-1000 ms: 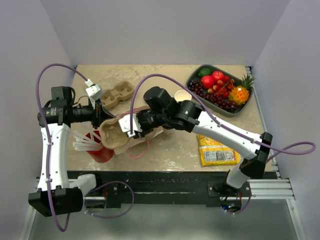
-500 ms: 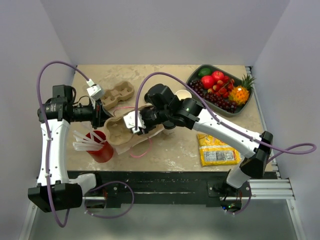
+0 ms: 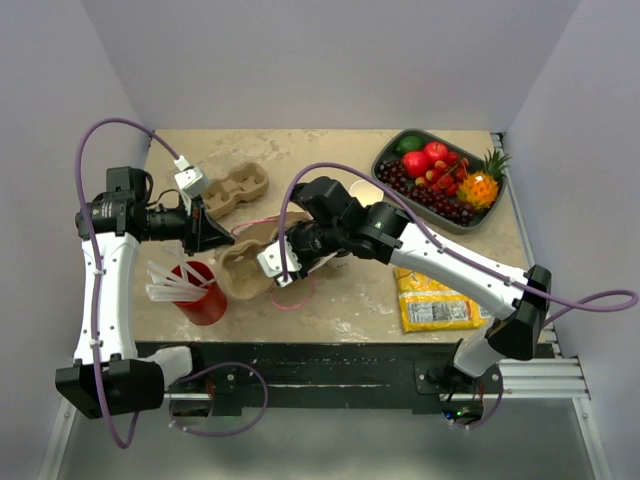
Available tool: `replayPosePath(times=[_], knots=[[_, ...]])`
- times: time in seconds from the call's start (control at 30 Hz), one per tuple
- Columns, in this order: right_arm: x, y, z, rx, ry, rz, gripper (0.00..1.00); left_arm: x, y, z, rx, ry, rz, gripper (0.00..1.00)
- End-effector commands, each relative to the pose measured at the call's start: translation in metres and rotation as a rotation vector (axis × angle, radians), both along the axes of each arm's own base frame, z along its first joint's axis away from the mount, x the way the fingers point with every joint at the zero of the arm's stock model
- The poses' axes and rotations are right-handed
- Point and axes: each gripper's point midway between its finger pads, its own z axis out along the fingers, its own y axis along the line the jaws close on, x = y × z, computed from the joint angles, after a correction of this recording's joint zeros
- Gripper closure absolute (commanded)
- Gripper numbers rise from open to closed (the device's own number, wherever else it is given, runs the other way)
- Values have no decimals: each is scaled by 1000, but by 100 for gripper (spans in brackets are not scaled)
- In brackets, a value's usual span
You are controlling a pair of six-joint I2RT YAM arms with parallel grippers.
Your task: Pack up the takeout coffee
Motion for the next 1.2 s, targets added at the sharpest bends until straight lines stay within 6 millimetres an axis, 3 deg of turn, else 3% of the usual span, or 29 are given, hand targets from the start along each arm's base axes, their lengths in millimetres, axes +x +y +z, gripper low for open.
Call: replayPosePath(times=[0.0,0.4,0.63,0.83,1.0,1.17], knots=[[2,-9,22,37,-93,19,100,2,-1,7,6,-41,-22,100],[15,-12,15,-4,-189,13,100,9,-1,3,12,-52,-46,100],[-1,-8,38,43,-114,57,100,11,-3,-2,9,-49,-62,100],[-6,-16,30,14,-129,86,100,14,3,-3,72,-107,-68,100],[3,-19,16,-35,-163,64,100,19,4,5,90,-148,-73,100],[0,-17,27,0,-142,74,100,16,4,1,111,-159,-81,100]])
